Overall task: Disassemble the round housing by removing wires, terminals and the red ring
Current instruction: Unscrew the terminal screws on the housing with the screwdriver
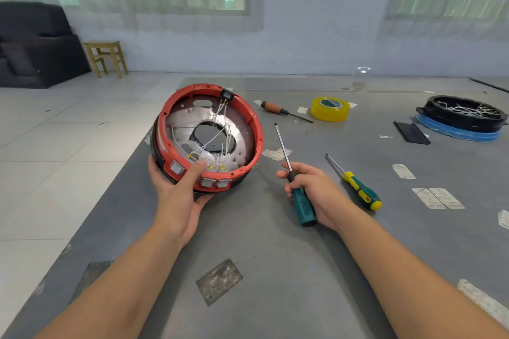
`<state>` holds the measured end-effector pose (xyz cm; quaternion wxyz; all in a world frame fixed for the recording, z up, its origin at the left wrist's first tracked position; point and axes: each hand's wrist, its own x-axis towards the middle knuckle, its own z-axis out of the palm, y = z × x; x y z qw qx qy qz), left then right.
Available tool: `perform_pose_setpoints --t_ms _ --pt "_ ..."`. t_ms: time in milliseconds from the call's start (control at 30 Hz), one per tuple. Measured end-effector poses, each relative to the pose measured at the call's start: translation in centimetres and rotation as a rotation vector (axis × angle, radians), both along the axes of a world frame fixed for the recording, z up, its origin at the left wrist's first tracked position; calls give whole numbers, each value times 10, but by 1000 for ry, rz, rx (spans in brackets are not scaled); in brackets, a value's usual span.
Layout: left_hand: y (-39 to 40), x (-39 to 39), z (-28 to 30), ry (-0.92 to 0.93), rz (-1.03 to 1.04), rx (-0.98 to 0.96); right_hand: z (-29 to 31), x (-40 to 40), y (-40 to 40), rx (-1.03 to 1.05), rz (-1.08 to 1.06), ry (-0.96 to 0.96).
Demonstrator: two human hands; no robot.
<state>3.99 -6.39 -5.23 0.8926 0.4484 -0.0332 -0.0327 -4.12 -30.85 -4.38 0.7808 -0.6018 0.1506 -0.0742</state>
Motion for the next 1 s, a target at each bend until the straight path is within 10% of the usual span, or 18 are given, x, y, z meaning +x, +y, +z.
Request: perform_pose_setpoints --t_ms 1000 --pt "-6 -3 -15 71 -181 7 -15 57 70 -150 -170 -191"
